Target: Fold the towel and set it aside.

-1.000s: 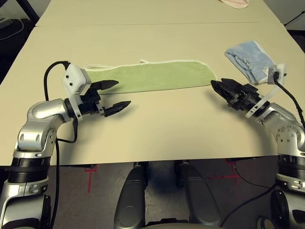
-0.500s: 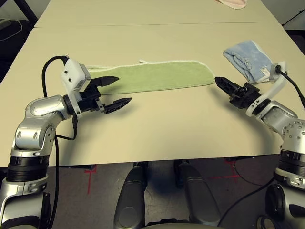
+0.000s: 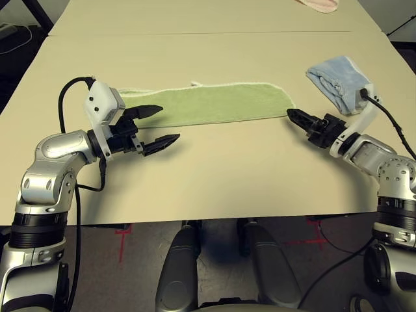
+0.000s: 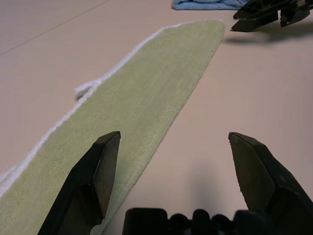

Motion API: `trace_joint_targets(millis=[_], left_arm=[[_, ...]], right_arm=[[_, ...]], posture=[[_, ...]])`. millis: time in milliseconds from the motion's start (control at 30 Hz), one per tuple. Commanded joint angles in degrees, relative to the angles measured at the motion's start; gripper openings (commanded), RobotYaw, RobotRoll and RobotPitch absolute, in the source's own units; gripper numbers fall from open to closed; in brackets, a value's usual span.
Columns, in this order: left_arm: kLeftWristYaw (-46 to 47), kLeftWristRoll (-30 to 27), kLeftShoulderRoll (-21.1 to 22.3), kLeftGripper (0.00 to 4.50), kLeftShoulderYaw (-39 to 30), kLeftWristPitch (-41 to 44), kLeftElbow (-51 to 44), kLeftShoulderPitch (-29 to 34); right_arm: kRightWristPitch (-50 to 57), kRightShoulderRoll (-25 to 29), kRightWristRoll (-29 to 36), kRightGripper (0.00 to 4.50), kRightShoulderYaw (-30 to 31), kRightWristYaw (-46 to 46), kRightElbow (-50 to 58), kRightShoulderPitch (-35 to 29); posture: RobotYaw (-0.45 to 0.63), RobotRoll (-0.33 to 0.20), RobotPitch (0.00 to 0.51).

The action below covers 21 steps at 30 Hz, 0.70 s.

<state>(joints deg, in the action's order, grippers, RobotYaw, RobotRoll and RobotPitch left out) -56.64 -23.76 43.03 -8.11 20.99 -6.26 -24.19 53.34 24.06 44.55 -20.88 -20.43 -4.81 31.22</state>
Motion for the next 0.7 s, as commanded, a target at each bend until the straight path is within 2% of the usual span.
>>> trace_joint_targets(millis=[33, 467, 700], left_arm=[[0.13, -0.47, -0.23, 4.48, 0.62, 0.3, -1.65, 1.23], [-0.06, -0.53, 0.11, 4.48, 0.5, 0.33, -1.63, 1.27], [-0.14, -0.46, -0.09, 4.48, 0.87, 0.3, -1.26, 0.75]], right_arm=[[2.35, -0.24, -0.64, 4.48, 1.26, 0.62, -1.55, -0.16], [7.92, -2.11, 1.51, 4.48, 0.73, 0.47, -0.2, 1.12], [7.2, -5.98, 0.91, 4.48, 0.6, 3.05, -1.2, 3.07]], posture=[[0.03, 0.0, 0.248], [0.03, 0.0, 0.242], [0.03, 0.0, 0.242]])
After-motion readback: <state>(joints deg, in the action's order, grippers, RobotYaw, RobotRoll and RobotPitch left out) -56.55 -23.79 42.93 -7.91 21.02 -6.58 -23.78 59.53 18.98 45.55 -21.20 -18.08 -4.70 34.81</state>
